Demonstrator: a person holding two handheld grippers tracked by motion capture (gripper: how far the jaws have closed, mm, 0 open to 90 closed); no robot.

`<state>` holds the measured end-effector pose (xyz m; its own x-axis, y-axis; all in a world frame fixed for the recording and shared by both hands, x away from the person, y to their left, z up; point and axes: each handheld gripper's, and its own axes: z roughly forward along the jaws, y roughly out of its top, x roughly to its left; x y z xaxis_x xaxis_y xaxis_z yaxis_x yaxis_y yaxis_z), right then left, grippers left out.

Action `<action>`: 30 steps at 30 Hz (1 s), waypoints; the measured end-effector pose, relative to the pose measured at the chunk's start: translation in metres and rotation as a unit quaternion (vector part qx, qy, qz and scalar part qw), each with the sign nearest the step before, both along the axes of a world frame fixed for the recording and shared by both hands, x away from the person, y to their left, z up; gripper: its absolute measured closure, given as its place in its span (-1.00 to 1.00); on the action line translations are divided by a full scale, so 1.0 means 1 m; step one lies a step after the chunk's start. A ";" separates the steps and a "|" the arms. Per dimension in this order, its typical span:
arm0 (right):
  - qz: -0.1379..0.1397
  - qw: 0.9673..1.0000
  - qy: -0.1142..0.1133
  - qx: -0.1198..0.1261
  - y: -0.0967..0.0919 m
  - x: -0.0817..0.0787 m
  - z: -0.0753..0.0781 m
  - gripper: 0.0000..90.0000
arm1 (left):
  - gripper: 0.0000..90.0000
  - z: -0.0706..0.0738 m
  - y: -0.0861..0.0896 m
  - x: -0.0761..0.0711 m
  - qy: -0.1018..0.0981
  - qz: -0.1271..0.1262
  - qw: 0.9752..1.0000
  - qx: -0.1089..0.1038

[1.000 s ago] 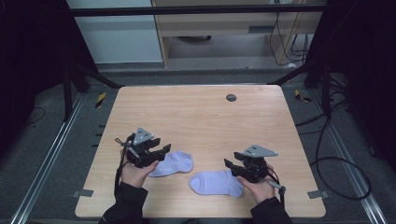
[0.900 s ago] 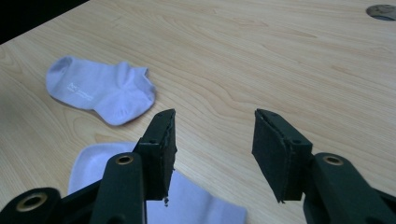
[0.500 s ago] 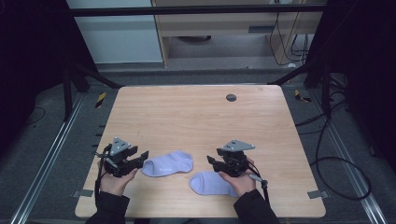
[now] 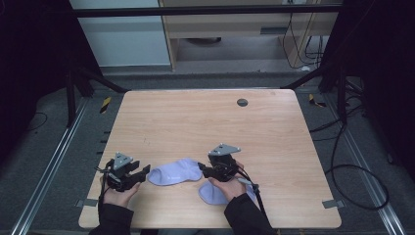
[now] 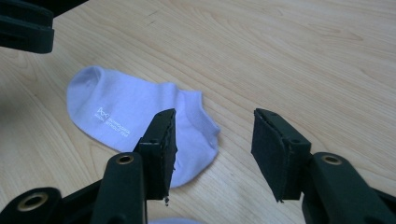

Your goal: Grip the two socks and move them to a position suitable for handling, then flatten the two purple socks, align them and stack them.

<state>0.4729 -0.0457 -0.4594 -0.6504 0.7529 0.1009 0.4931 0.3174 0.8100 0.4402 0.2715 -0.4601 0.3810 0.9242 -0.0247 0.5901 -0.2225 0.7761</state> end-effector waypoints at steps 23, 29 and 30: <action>-0.012 0.998 0.037 -0.048 0.031 0.026 -0.038 0.34 | 0.37 -0.027 -0.002 0.011 0.048 -0.016 0.998 0.030; -0.008 0.998 0.038 -0.050 0.031 0.024 -0.042 0.58 | 0.61 -0.029 -0.005 0.012 0.059 -0.019 0.998 0.030; -0.008 0.998 0.042 -0.049 0.030 0.024 -0.042 0.65 | 0.67 -0.029 -0.006 0.012 0.060 -0.020 0.997 0.031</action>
<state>0.4965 -0.0153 -0.5012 -0.6305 0.7721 0.0797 0.5629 0.3842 0.7318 0.4522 0.2656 -0.4890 0.4159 0.9093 -0.0152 0.6676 -0.2939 0.6841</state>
